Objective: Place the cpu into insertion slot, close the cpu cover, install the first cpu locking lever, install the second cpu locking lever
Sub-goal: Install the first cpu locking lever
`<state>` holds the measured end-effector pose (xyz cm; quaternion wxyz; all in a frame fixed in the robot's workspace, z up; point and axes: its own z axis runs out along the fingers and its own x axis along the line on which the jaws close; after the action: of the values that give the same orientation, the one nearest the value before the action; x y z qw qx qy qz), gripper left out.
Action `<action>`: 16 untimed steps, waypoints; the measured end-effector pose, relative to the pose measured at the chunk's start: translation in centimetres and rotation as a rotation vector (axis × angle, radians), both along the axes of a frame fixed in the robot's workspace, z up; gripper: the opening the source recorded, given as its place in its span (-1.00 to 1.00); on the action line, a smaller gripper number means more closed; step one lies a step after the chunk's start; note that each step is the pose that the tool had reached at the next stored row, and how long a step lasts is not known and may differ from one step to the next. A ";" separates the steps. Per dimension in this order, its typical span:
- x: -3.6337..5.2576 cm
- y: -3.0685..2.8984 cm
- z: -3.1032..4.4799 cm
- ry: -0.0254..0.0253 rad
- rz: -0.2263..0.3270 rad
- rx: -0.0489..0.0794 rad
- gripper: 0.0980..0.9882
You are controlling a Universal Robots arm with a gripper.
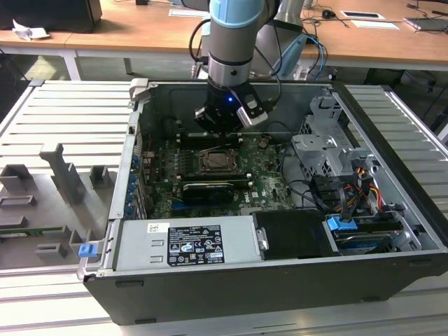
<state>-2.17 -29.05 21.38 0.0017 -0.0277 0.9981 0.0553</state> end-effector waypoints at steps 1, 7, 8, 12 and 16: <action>0.03 0.00 -0.04 0.0000 0.000 0.000 -0.98; 0.19 0.00 -0.37 0.0000 0.000 0.000 -0.98; 0.24 0.00 -0.49 0.0000 0.000 0.000 -0.98; 0.46 0.00 -0.75 0.0000 0.000 0.000 -0.98; 0.55 0.00 -0.89 0.0000 0.000 -0.001 -0.98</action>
<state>-1.62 -29.06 20.48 0.0017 -0.0277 0.9981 0.0548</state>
